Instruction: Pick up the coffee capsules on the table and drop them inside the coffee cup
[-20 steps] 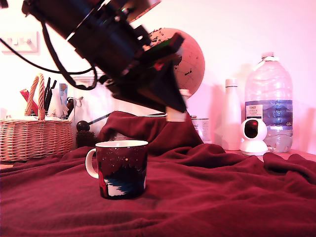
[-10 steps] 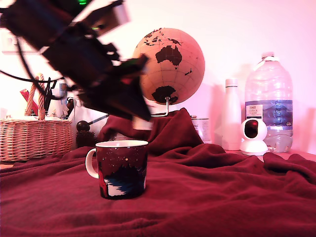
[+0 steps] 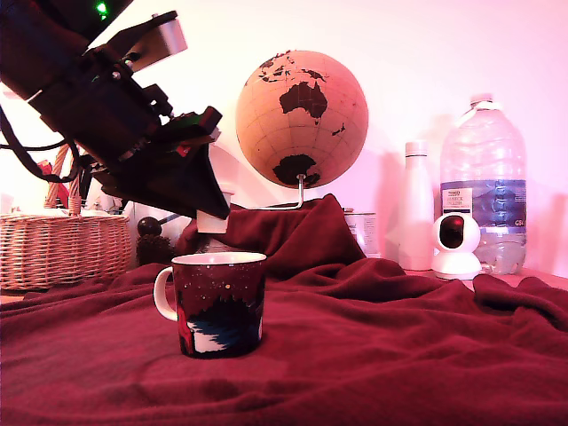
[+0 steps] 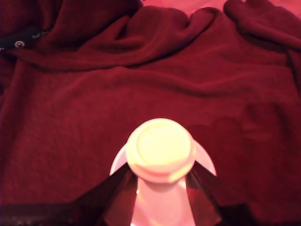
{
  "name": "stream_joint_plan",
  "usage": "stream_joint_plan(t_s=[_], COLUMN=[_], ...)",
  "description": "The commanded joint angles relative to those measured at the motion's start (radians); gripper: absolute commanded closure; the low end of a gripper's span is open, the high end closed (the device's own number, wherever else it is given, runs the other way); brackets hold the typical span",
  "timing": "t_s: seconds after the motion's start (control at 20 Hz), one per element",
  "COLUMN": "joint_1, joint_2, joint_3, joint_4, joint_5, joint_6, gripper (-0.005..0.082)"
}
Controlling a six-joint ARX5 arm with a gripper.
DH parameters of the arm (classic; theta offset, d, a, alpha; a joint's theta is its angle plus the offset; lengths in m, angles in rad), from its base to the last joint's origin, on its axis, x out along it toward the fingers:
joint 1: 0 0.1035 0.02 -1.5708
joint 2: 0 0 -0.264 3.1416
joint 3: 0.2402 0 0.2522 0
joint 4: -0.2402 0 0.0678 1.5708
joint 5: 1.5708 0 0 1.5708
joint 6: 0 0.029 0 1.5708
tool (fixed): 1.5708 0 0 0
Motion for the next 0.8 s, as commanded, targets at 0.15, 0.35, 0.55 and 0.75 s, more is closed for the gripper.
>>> stream_joint_plan(t_s=[0.15, 0.35, 0.55, 0.75], joint_1=[0.019, 0.019, 0.019, 0.016], joint_2=[-0.004, -0.004, -0.004, 0.002], joint_3=[-0.024, -0.024, -0.021, 0.039], joint_4=[-0.007, -0.021, -0.03, -0.121], joint_5=[0.045, 0.047, 0.047, 0.051], joint_6=[-0.003, -0.001, -0.002, -0.002], gripper=[0.0524, 0.0523, 0.0524, 0.0524])
